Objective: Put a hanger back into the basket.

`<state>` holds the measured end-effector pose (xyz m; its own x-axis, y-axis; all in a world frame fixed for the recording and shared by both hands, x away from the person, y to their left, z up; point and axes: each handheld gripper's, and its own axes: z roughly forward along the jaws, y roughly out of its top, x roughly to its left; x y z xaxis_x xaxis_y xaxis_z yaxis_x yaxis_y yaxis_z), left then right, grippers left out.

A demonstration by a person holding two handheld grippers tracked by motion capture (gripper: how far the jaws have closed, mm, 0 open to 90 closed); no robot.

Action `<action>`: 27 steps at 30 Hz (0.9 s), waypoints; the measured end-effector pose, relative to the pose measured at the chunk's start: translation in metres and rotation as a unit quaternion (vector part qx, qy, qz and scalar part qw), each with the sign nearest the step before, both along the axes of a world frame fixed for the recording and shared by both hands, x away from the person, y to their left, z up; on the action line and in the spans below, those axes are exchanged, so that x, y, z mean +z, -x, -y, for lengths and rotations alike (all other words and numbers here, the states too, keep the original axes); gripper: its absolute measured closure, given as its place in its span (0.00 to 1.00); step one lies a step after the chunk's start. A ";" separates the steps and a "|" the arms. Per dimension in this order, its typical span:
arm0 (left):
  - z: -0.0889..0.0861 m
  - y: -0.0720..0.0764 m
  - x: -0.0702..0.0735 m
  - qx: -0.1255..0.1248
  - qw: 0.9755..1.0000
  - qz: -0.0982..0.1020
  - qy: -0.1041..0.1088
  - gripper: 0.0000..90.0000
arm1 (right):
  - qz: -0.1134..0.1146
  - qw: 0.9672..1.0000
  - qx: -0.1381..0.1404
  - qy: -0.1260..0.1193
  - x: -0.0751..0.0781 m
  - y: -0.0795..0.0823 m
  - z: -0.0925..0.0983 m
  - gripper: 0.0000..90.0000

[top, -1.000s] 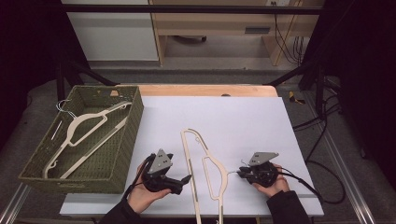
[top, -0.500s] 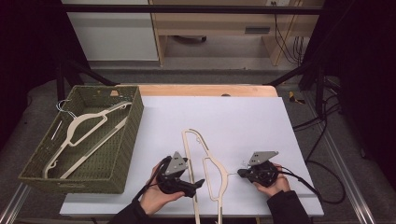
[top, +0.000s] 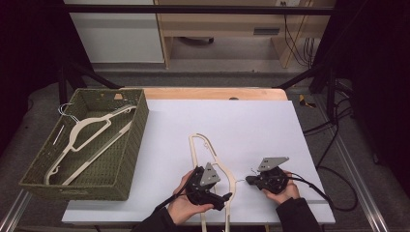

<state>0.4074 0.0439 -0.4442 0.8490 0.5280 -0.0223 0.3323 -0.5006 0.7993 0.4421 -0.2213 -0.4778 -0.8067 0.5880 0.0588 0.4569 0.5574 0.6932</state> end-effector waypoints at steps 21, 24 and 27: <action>0.027 0.002 -0.014 -0.007 0.999 -0.027 -0.016 0.18 | 0.024 1.000 0.005 -0.002 0.015 0.007 -0.004 1.00; 0.036 0.001 -0.018 -0.010 0.999 -0.033 -0.034 0.23 | 0.028 1.000 0.006 0.003 0.022 0.010 -0.004 1.00; 0.043 -0.001 -0.023 -0.006 0.998 -0.044 -0.051 0.30 | 0.033 0.999 0.009 0.007 0.027 0.012 -0.005 1.00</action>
